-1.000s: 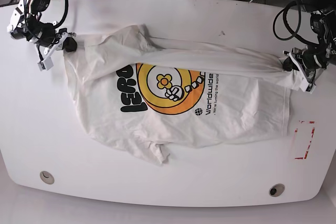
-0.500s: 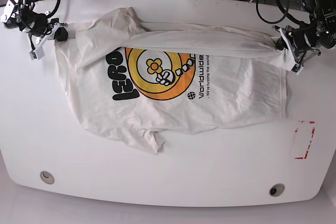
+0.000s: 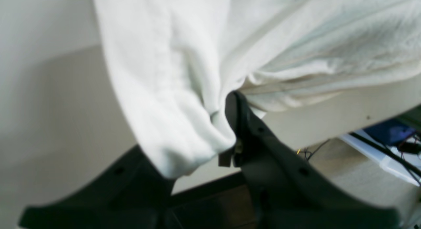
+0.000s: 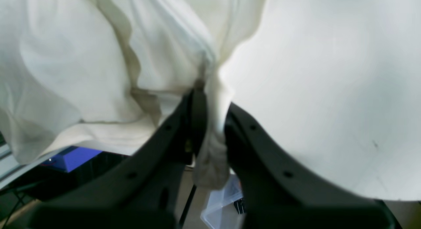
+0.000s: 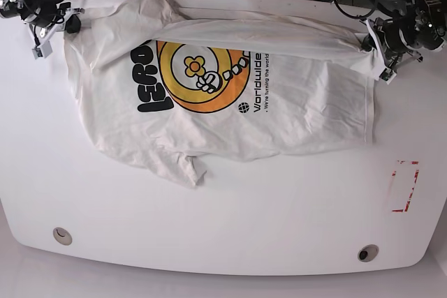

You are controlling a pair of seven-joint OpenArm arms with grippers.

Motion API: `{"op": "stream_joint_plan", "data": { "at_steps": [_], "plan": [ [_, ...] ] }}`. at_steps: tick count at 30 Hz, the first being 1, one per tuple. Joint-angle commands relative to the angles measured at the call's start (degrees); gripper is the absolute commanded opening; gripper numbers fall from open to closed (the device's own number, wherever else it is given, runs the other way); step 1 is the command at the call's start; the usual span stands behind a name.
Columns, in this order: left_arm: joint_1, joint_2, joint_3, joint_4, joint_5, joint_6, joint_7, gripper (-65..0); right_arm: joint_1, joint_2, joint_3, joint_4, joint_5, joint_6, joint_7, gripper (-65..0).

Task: Layout the t-shirt on the table in an organized manner, then fold the t-shirt properly
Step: 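Pull the folded edge away from the hem with both grippers, then release the shirt and move both grippers back toward the hem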

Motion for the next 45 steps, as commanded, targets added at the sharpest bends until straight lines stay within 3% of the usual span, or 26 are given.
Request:
{"op": "stream_joint_plan", "data": {
  "at_steps": [1,5,20,28,37,41,45],
  "plan": [
    [0.75,-1.44,-0.52,1.18,0.26,0.1,-0.13,-57.8,-0.7,0.51,2.28,1.28,0.11,-0.12,0.84,-65.0],
    [2.33,-3.2,-1.83,1.18,0.18,0.1,-0.13,-57.6,-0.61,0.33,2.54,1.19,0.11,-0.12,0.84,-65.0],
    [3.12,-4.34,-4.38,1.18,0.35,-0.3,3.74,-56.8,-0.78,0.24,2.28,1.37,0.11,-0.12,0.84,-65.0],
    [3.12,-5.13,-4.47,1.18,0.53,-0.3,4.09,-40.6,-0.7,0.07,2.28,1.37,0.11,-0.12,0.84,-65.0],
    [2.86,-8.29,-4.74,1.18,0.53,-0.3,4.09,-30.1,-0.78,0.07,2.54,1.37,0.11,-0.12,0.84,-64.7],
    [2.77,-9.61,-7.55,1.18,0.53,-0.3,4.09,-27.4,-0.52,0.07,2.63,1.46,0.11,-0.12,0.84,-57.5],
    [1.71,-11.11,-9.66,1.27,0.26,-0.3,4.09,-27.2,-0.52,0.07,2.71,3.48,0.11,-0.12,0.84,-43.3]
  ]
}}
